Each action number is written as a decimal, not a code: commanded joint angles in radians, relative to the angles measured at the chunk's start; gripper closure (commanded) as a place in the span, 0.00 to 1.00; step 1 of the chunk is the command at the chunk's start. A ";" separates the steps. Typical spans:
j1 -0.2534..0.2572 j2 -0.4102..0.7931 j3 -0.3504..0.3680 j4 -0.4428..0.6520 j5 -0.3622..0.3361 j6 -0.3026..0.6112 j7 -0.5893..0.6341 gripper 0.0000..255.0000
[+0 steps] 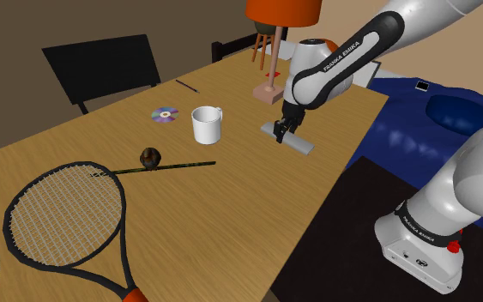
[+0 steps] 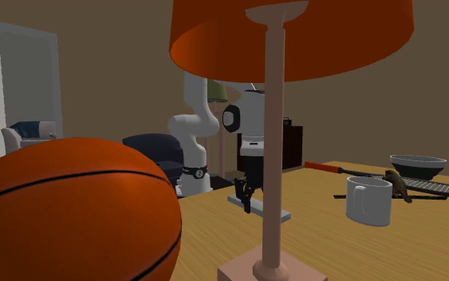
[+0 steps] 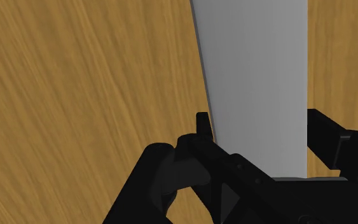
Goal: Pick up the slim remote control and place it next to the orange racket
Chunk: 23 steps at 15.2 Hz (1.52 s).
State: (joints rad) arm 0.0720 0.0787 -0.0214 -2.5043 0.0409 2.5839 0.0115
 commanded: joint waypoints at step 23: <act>-0.002 -0.208 -0.002 0.065 -0.018 -0.275 0.018 1.00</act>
State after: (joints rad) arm 0.0708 -0.1206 -0.0225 -2.4454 0.0238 2.3247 0.0297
